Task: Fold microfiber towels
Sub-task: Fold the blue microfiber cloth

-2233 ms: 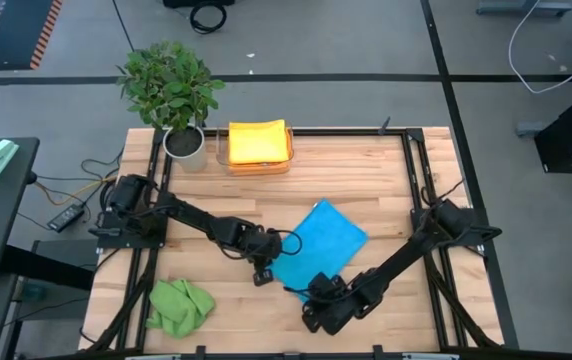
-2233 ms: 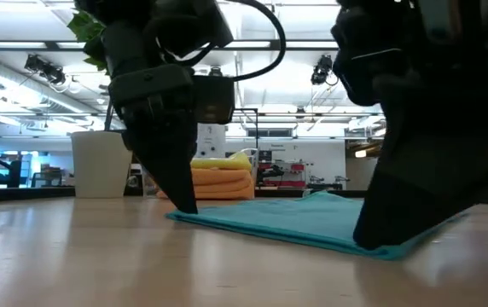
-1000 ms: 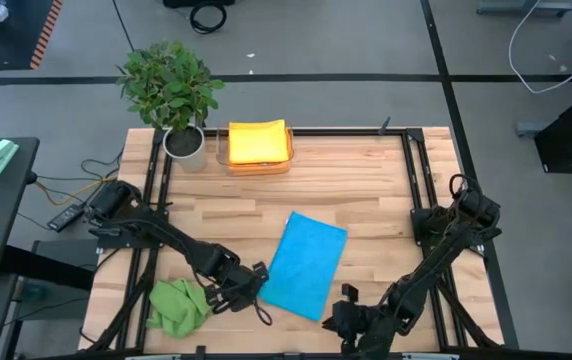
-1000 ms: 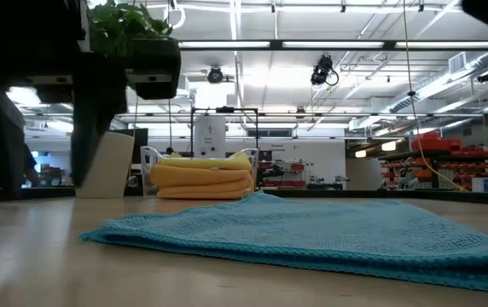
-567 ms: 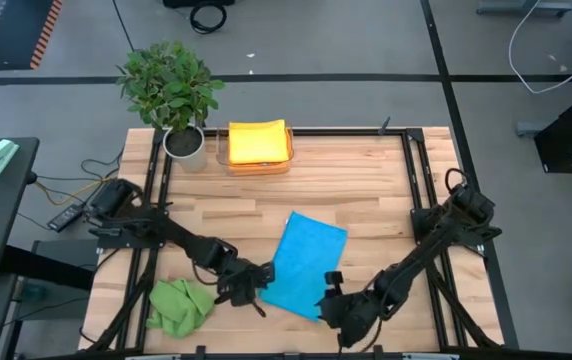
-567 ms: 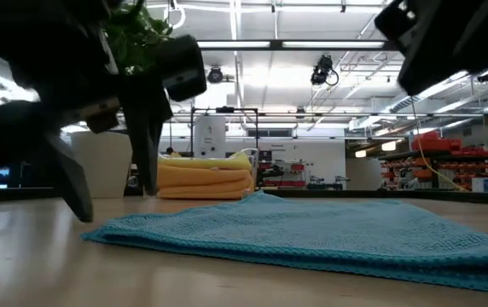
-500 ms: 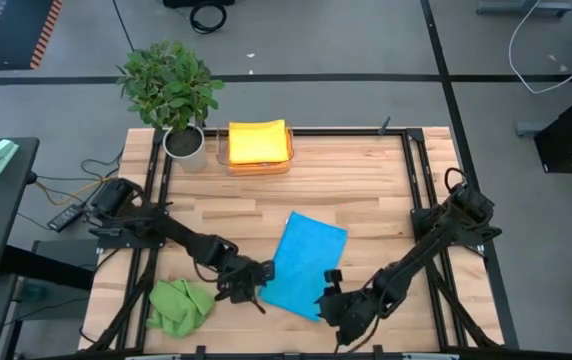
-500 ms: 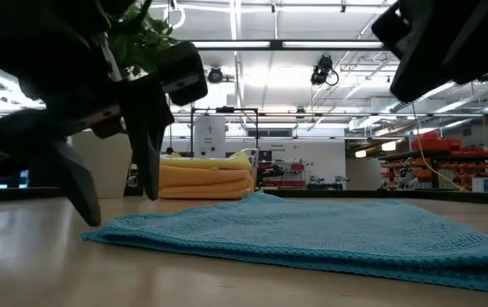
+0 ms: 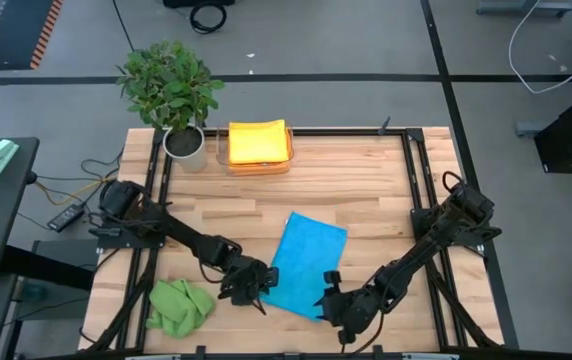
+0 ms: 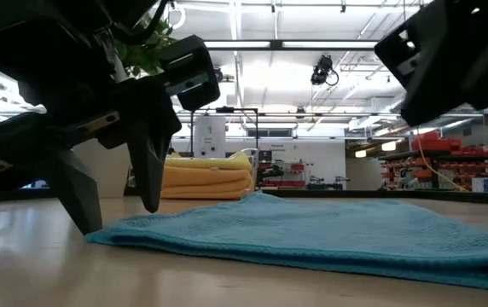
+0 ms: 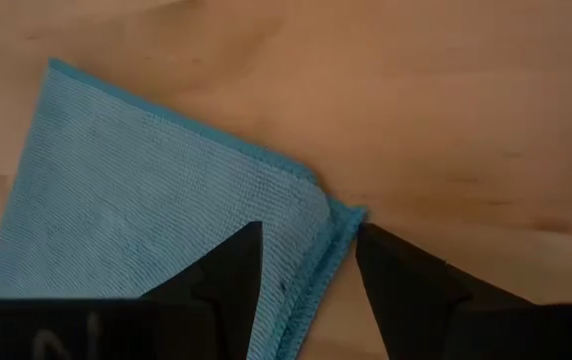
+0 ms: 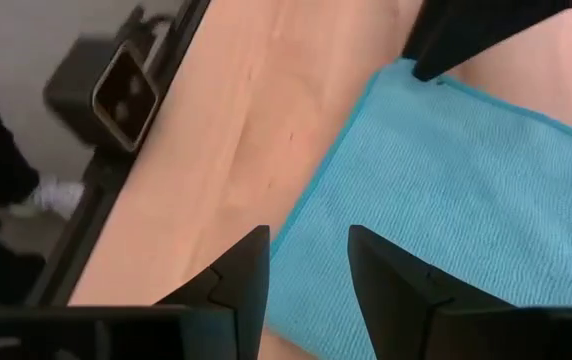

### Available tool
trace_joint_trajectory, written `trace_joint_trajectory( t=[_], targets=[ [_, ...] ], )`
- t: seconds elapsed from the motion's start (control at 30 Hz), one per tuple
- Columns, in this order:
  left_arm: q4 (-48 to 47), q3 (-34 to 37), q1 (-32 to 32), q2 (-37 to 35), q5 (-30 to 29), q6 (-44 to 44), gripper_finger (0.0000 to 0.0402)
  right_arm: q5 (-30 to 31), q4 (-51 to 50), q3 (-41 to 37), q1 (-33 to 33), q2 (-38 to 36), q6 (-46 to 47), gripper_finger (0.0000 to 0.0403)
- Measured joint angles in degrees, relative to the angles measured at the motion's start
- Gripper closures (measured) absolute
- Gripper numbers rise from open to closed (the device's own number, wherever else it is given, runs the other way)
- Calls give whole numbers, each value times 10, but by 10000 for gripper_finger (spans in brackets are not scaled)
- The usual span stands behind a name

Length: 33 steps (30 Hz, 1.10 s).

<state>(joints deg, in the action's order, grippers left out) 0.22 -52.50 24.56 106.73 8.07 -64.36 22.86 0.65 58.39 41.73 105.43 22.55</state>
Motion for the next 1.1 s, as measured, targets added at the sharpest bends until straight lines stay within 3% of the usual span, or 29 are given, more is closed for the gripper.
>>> trace_joint_trajectory(
  t=[0.37, 0.7, 1.1],
  targets=[
    [-3, 1, 0, 5, 0, 9, 226, -75, -29, 0, 8, 31, -126, 237],
    [-4, 1, 2, 6, -3, 41, 231, -79, -7, 0, 7, 55, -103, 231],
    [5, 2, 2, 17, 10, 106, 326, -74, 14, 3, 16, 90, -44, 299]
  ],
)
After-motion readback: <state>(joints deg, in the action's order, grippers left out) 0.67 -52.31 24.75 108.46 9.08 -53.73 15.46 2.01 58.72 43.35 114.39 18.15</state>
